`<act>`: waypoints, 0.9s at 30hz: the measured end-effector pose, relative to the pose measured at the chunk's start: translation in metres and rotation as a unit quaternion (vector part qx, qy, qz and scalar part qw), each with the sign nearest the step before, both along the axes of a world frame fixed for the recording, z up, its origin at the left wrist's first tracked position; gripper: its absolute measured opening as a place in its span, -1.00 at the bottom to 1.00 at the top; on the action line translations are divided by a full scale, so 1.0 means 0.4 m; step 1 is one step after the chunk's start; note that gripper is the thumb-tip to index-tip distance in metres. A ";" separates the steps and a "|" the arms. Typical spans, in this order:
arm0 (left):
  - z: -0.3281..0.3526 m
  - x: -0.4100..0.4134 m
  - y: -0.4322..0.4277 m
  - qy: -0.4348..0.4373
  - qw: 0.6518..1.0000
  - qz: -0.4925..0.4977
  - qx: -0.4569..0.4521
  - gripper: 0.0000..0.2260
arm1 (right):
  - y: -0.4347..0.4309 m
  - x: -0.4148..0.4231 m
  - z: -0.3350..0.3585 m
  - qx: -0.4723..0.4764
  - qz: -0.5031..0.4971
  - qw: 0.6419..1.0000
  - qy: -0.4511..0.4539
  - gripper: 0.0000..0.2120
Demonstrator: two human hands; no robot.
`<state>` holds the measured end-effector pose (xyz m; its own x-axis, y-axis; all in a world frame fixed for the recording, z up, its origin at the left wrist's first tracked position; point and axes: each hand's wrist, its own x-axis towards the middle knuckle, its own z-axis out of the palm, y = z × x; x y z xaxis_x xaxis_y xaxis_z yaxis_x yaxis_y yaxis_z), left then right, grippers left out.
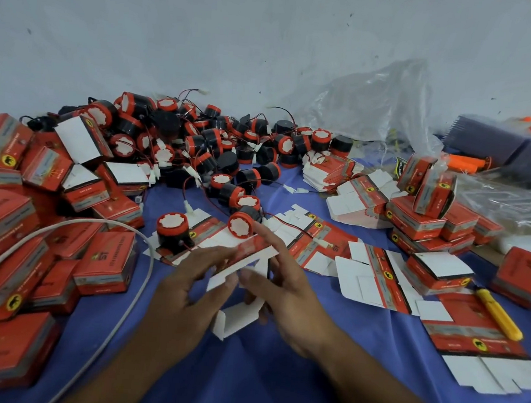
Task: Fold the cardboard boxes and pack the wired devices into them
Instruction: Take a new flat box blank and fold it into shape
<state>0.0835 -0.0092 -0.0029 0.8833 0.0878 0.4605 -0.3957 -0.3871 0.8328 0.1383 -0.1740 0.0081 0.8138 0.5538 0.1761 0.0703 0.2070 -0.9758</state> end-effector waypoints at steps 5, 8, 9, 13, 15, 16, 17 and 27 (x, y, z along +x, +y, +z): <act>0.007 -0.010 0.000 -0.035 0.992 -0.087 0.083 -0.31 | -0.002 0.008 0.001 0.138 0.059 0.980 0.128 -0.47; 0.013 -0.016 -0.003 -0.039 0.995 -0.060 0.074 -0.33 | -0.007 0.012 0.001 0.113 0.049 0.982 0.141 -0.44; 0.015 -0.015 0.000 -0.028 0.996 -0.060 0.058 -0.34 | -0.009 0.013 0.001 0.085 0.038 0.987 0.134 -0.43; 0.029 -0.010 0.018 0.008 0.997 -0.078 0.013 -0.37 | -0.016 0.015 0.008 0.004 0.022 0.995 0.097 -0.54; 0.036 -0.010 0.019 0.025 0.995 -0.098 -0.011 -0.42 | -0.014 0.017 0.009 0.009 0.016 0.994 0.107 -0.64; 0.037 -0.010 0.019 0.032 0.993 -0.112 -0.032 -0.47 | -0.013 0.018 0.008 0.010 0.015 0.994 0.111 -0.66; 0.036 -0.009 0.019 0.039 0.990 -0.123 -0.057 -0.53 | -0.012 0.018 0.007 0.011 0.017 0.993 0.115 -0.63; 0.014 0.001 -0.005 0.029 0.987 0.060 -0.143 -0.75 | -0.002 0.002 0.003 0.054 0.095 0.991 0.083 -0.31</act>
